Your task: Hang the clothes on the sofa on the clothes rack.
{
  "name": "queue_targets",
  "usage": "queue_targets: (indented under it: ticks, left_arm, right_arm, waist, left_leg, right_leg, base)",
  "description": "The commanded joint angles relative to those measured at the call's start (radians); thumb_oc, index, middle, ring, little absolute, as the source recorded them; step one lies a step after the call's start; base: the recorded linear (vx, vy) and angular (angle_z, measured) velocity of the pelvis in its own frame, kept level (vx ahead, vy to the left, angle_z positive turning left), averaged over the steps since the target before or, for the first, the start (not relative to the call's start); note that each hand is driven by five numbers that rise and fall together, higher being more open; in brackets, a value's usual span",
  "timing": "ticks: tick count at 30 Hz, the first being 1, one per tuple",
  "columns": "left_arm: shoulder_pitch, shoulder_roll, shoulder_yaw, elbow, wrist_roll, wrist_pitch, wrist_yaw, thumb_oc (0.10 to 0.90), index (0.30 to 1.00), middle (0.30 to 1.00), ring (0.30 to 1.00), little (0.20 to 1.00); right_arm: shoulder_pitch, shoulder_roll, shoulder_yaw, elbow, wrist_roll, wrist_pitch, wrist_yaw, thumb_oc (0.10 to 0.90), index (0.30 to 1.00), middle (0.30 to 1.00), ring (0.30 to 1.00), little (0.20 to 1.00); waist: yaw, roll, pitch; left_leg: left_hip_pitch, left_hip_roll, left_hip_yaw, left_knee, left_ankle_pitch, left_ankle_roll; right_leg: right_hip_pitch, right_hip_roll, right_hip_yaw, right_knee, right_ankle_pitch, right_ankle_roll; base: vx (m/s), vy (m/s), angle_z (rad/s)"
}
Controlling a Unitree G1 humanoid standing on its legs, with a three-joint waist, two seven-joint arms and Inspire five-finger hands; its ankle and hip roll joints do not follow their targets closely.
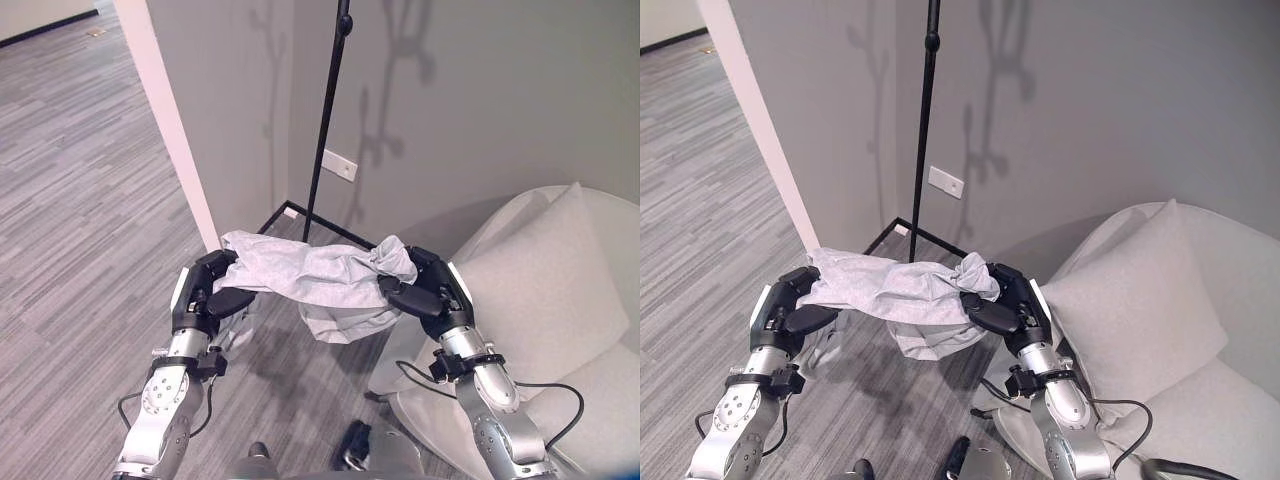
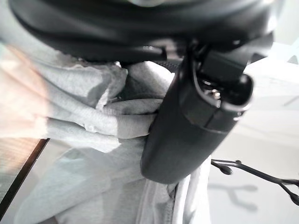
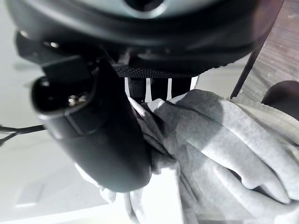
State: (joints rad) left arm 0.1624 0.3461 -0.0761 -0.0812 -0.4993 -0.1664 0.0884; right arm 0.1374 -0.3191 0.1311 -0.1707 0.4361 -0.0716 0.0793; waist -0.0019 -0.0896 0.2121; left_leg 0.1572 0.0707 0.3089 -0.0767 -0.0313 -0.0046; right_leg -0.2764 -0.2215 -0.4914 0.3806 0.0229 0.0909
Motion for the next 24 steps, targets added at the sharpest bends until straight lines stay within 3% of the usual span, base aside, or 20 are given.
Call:
queue_targets:
  ticks: [1,4,6,8,10,12,13,14,17,19,21,23,24]
  left_arm:
    - [-0.115,-0.003,0.055,-0.119,0.019,-0.109,0.012,0.4,0.3,0.3,0.3,0.3]
    - [-0.134,0.0,0.045,-0.112,0.045,-0.109,0.003,0.4,0.3,0.3,0.3,0.3]
    - [-0.126,-0.01,0.032,-0.114,0.066,-0.11,-0.013,0.4,0.3,0.3,0.3,0.3]
    - [-0.112,-0.028,0.031,-0.106,0.08,-0.112,-0.01,0.4,0.3,0.3,0.3,0.3]
    - [-0.118,-0.034,0.024,-0.096,0.086,-0.114,-0.001,0.4,0.3,0.3,0.3,0.3]
    - [-0.152,-0.018,0.038,-0.087,0.123,-0.136,0.044,0.4,0.3,0.3,0.3,0.3]
    - [-0.166,0.013,0.074,-0.093,0.191,-0.159,0.093,0.4,0.3,0.3,0.3,0.3]
    - [-0.168,0.013,0.074,-0.093,0.193,-0.159,0.095,0.4,0.3,0.3,0.3,0.3]
    - [-0.199,0.033,0.126,-0.113,0.262,-0.183,0.163,0.4,0.3,0.3,0.3,0.3]
    - [-0.214,0.045,0.158,-0.127,0.302,-0.192,0.202,0.4,0.3,0.3,0.3,0.3]
    - [-0.228,0.059,0.19,-0.139,0.348,-0.203,0.234,0.4,0.3,0.3,0.3,0.3]
    - [-0.245,0.066,0.211,-0.155,0.37,-0.211,0.262,0.4,0.3,0.3,0.3,0.3]
    - [-0.254,0.075,0.225,-0.164,0.377,-0.21,0.274,0.4,0.3,0.3,0.3,0.3]
  right_arm:
    - [-0.065,-0.051,-0.096,-0.063,0.023,-0.122,-0.038,0.4,0.3,0.3,0.3,0.3]
    - [-0.07,-0.053,-0.089,-0.061,0.007,-0.122,-0.046,0.4,0.3,0.3,0.3,0.3]
    - [-0.061,-0.052,-0.088,-0.05,-0.002,-0.123,-0.046,0.4,0.3,0.3,0.3,0.3]
    - [-0.056,-0.058,-0.09,-0.04,-0.012,-0.126,-0.051,0.4,0.3,0.3,0.3,0.3]
    - [-0.058,-0.064,-0.091,-0.037,-0.018,-0.128,-0.054,0.4,0.3,0.3,0.3,0.3]
    - [-0.086,-0.101,-0.106,-0.019,-0.036,-0.144,-0.074,0.4,0.3,0.3,0.3,0.3]
    - [-0.109,-0.131,-0.115,0.003,-0.059,-0.153,-0.093,0.4,0.3,0.3,0.3,0.3]
    - [-0.111,-0.13,-0.115,0.005,-0.059,-0.154,-0.094,0.4,0.3,0.3,0.3,0.3]
    - [-0.142,-0.171,-0.118,0.022,-0.113,-0.156,-0.122,0.4,0.3,0.3,0.3,0.3]
    - [-0.166,-0.187,-0.123,0.024,-0.129,-0.16,-0.135,0.4,0.3,0.3,0.3,0.3]
    - [-0.177,-0.201,-0.139,0.021,-0.141,-0.169,-0.143,0.4,0.3,0.3,0.3,0.3]
    - [-0.192,-0.206,-0.151,0.02,-0.155,-0.177,-0.157,0.4,0.3,0.3,0.3,0.3]
    - [-0.204,-0.209,-0.157,0.017,-0.167,-0.18,-0.172,0.4,0.3,0.3,0.3,0.3]
  waist:
    - [-0.044,0.013,-0.029]
    - [-0.047,0.012,-0.027]
    - [-0.053,0.005,-0.067]
    - [-0.065,0.019,-0.105]
    - [-0.07,0.025,-0.115]
    - [-0.066,0.021,-0.116]
    - [-0.041,0.0,-0.104]
    - [-0.043,-0.005,-0.103]
    - [-0.016,-0.025,-0.086]
    - [0.001,-0.031,-0.079]
    - [0.007,-0.035,-0.082]
    - [0.009,-0.029,-0.089]
    - [0.013,-0.018,-0.096]
  left_leg:
    - [0.034,-0.046,-0.075,-0.006,-0.079,0.002]
    - [0.051,-0.046,-0.089,0.004,-0.104,-0.001]
    - [0.087,-0.056,-0.1,0.038,-0.16,-0.002]
    - [0.106,-0.028,-0.091,0.098,-0.189,-0.026]
    - [0.099,-0.012,-0.088,0.15,-0.179,-0.041]
    - [-0.023,0.069,-0.077,0.471,-0.017,-0.117]
    - [-0.113,0.086,-0.097,0.688,0.077,-0.139]
    - [-0.12,0.083,-0.098,0.691,0.082,-0.137]
    - [-0.187,0.165,-0.065,0.831,0.113,-0.127]
    - [-0.224,0.204,-0.062,0.835,0.097,-0.113]
    - [-0.247,0.25,-0.078,0.764,0.088,-0.104]
    - [-0.244,0.282,-0.09,0.634,0.092,-0.106]
    - [-0.239,0.285,-0.108,0.508,0.095,-0.109]
  right_leg:
    - [0.019,0.06,0.138,-0.202,0.064,0.055]
    - [0.017,0.054,0.146,-0.246,0.083,0.06]
    - [0.079,0.08,0.145,-0.258,0.054,0.031]
    - [0.124,0.11,0.124,-0.266,0.026,0.016]
    - [0.148,0.125,0.121,-0.281,0.015,0.006]
    - [0.229,0.167,0.121,-0.343,-0.003,-0.043]
    - [0.29,0.182,0.13,-0.382,-0.026,-0.079]
    - [0.288,0.179,0.128,-0.385,-0.021,-0.081]
    - [0.345,0.187,0.144,-0.389,-0.058,-0.105]
    - [0.366,0.178,0.173,-0.39,-0.068,-0.103]
    - [0.383,0.164,0.199,-0.394,-0.075,-0.088]
    - [0.397,0.154,0.22,-0.398,-0.083,-0.071]
    - [0.406,0.15,0.232,-0.4,-0.092,-0.058]
  base:
    - [0.23,-0.076,0.15]
    - [0.19,-0.065,0.48]
    - [0.42,-0.082,0.38]
    - [0.44,-0.087,0.12]
    - [0.29,-0.113,0.07]
    - [0.33,-0.271,-0.16]
    - [0.2,-0.221,-0.13]
    - [0.22,-0.177,-0.14]
    - [0.17,-0.082,-0.53]
    - [0.17,0.04,-0.64]
    - [0.19,0.114,-0.15]
    - [0.18,0.187,-0.38]
    - [0.13,0.162,-0.46]
